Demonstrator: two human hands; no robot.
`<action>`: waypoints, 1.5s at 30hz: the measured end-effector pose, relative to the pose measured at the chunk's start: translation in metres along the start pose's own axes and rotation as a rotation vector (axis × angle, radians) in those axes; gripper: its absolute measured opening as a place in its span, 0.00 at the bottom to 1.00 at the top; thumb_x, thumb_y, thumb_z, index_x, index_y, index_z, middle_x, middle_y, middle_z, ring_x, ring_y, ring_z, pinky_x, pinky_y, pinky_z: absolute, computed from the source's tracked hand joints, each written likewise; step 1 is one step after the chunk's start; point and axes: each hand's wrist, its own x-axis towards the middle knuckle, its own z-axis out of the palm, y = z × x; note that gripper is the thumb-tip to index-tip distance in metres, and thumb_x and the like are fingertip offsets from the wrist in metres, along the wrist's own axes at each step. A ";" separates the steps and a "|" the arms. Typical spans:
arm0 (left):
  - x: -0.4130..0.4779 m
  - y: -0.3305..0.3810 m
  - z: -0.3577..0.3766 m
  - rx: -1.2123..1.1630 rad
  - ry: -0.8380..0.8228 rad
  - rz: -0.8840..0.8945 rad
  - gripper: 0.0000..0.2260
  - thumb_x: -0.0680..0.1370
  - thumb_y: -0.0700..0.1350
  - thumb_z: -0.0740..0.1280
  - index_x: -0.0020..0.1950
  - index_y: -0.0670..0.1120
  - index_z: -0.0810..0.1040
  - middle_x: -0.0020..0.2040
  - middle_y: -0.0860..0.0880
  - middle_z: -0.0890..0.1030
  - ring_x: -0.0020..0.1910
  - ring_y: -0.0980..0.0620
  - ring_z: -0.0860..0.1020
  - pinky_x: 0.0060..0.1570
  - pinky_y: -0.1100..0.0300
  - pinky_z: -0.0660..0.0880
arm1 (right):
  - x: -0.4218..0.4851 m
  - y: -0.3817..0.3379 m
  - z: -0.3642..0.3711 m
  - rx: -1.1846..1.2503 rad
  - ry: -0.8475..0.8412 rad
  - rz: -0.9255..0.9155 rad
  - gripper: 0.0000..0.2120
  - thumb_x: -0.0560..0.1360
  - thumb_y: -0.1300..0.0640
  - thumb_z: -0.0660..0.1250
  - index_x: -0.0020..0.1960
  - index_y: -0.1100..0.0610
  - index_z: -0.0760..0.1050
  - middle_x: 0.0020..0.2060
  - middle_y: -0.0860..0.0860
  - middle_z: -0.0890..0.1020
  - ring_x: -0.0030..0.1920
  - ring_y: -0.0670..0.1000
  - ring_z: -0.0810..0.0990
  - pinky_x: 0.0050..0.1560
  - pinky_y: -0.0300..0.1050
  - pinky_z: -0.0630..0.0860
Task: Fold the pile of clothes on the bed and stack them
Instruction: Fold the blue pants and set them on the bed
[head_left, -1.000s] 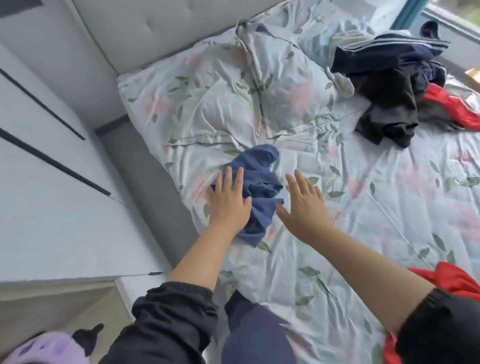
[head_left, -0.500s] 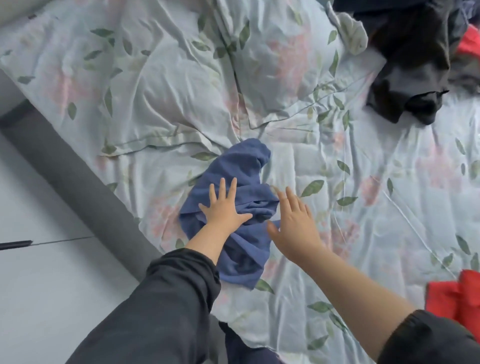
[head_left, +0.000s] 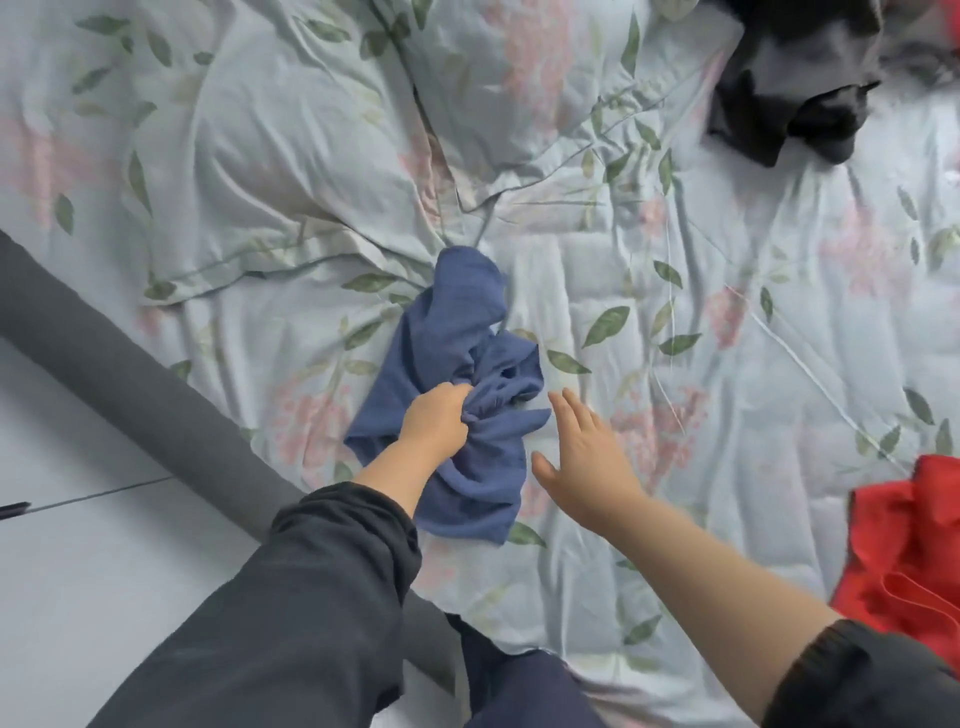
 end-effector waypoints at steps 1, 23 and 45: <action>-0.008 0.008 -0.009 -0.013 0.019 0.055 0.01 0.76 0.39 0.63 0.47 0.42 0.73 0.45 0.46 0.74 0.45 0.40 0.76 0.40 0.51 0.70 | -0.008 0.002 -0.002 0.019 0.004 -0.014 0.37 0.78 0.46 0.59 0.78 0.53 0.43 0.78 0.50 0.46 0.77 0.51 0.47 0.76 0.48 0.49; -0.365 0.413 0.072 -0.659 -0.111 0.686 0.11 0.69 0.36 0.67 0.49 0.46 0.82 0.45 0.44 0.84 0.47 0.45 0.82 0.49 0.54 0.79 | -0.443 0.231 -0.060 0.659 0.704 -0.045 0.06 0.66 0.51 0.65 0.41 0.51 0.75 0.35 0.48 0.81 0.39 0.48 0.79 0.43 0.48 0.76; -0.504 0.630 0.318 -0.126 -0.436 0.826 0.06 0.67 0.38 0.69 0.35 0.49 0.80 0.31 0.50 0.78 0.33 0.56 0.71 0.38 0.59 0.70 | -0.799 0.494 0.008 0.505 0.995 0.648 0.06 0.74 0.54 0.64 0.39 0.52 0.71 0.32 0.48 0.79 0.36 0.54 0.78 0.37 0.49 0.75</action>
